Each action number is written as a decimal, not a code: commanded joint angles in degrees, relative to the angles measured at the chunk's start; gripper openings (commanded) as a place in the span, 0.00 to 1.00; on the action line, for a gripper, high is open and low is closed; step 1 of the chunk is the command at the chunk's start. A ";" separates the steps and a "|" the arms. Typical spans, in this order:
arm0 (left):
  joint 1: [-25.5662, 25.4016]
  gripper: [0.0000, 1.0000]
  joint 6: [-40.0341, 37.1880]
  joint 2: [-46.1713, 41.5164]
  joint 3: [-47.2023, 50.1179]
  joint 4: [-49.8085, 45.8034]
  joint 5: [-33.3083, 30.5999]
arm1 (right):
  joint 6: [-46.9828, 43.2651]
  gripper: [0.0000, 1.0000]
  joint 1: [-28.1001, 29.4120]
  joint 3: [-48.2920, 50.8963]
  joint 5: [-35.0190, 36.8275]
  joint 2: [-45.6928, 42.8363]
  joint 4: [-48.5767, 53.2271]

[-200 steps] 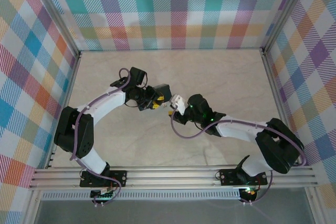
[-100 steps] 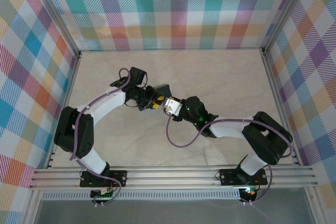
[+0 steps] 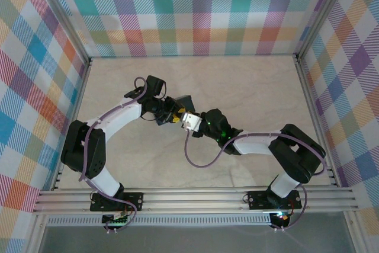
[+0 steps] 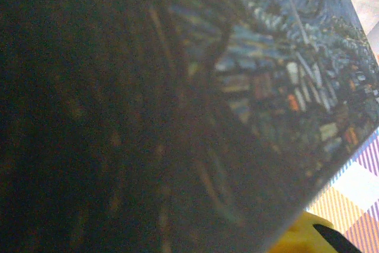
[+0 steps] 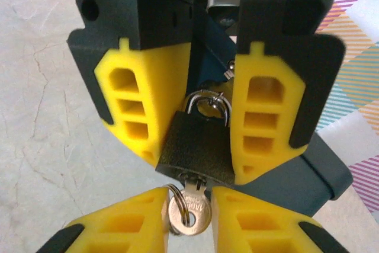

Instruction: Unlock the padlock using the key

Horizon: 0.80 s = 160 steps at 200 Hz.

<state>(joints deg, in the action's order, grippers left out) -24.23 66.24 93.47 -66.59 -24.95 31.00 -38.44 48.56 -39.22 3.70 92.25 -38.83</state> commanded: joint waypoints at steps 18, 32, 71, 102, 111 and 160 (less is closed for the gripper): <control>0.50 0.02 0.61 -1.89 -0.91 2.75 2.52 | -0.38 0.17 0.67 -1.63 1.20 1.13 -1.78; 0.50 0.02 0.88 -1.87 -0.74 3.16 2.85 | -0.12 0.14 0.67 -1.11 1.80 1.20 -2.35; 0.50 0.02 1.04 -2.14 -0.74 3.37 3.22 | 0.59 0.08 0.66 0.49 4.55 1.43 -4.26; 0.50 0.02 1.02 -2.30 -0.43 3.77 3.32 | 8.13 0.03 0.13 -0.09 1.11 -0.84 -0.02; 0.50 0.02 0.87 -2.37 -0.23 4.11 3.68 | 12.79 0.01 -0.76 -0.49 -1.90 -2.17 2.14; 0.50 0.02 -1.08 -2.55 -0.22 4.10 5.03 | 37.21 0.00 -7.84 -1.73 -23.41 -6.51 11.03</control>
<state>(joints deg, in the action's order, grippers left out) -24.25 66.85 93.47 -66.57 -22.79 34.70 -17.63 43.07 -39.64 -7.66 87.99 -32.25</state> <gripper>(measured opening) 0.303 0.114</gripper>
